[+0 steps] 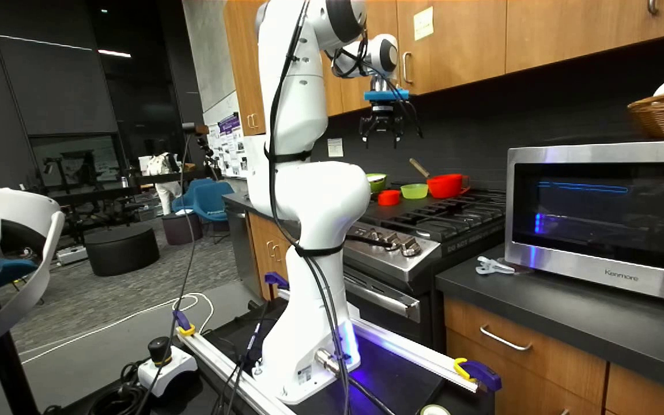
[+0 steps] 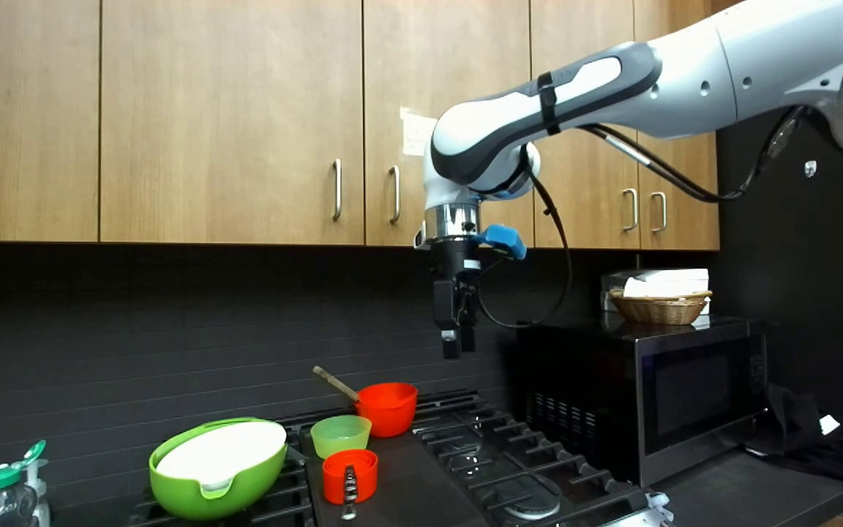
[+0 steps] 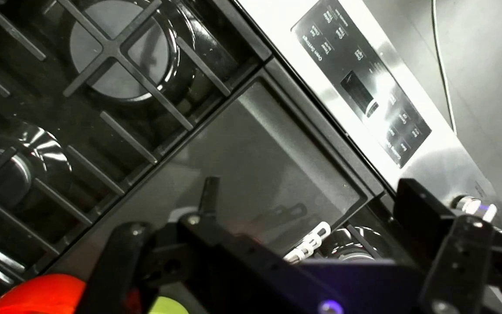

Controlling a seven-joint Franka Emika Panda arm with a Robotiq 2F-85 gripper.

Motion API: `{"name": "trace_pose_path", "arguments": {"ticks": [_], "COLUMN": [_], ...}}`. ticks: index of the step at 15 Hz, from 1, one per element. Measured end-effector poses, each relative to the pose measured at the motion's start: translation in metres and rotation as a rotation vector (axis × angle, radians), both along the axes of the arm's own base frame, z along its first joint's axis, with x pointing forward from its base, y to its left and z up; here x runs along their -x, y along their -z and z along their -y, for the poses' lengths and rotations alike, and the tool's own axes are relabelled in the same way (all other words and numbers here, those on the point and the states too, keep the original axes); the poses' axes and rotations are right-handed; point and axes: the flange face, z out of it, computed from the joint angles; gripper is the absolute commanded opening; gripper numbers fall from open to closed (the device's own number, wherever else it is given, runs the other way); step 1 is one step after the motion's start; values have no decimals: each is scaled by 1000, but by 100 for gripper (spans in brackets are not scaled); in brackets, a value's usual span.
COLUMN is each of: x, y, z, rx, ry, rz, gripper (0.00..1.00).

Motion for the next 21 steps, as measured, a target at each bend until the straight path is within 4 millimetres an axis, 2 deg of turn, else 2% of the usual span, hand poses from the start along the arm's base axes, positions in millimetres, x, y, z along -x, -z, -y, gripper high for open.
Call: {"name": "trace_pose_path", "arguments": {"ticks": [3,7,9,12,16,21], "x": [-14,-32,-40,-51,-55,-44], "y": [18,46,51,46,29,19], "z": [0,19,29,36,39,21], "rx": [39,60,75,100,76,45], "ry": [39,116,147,194,239,218], "rz": [9,-29,-2,87,156,160], "gripper": [100,100,100,100,100,100]}}
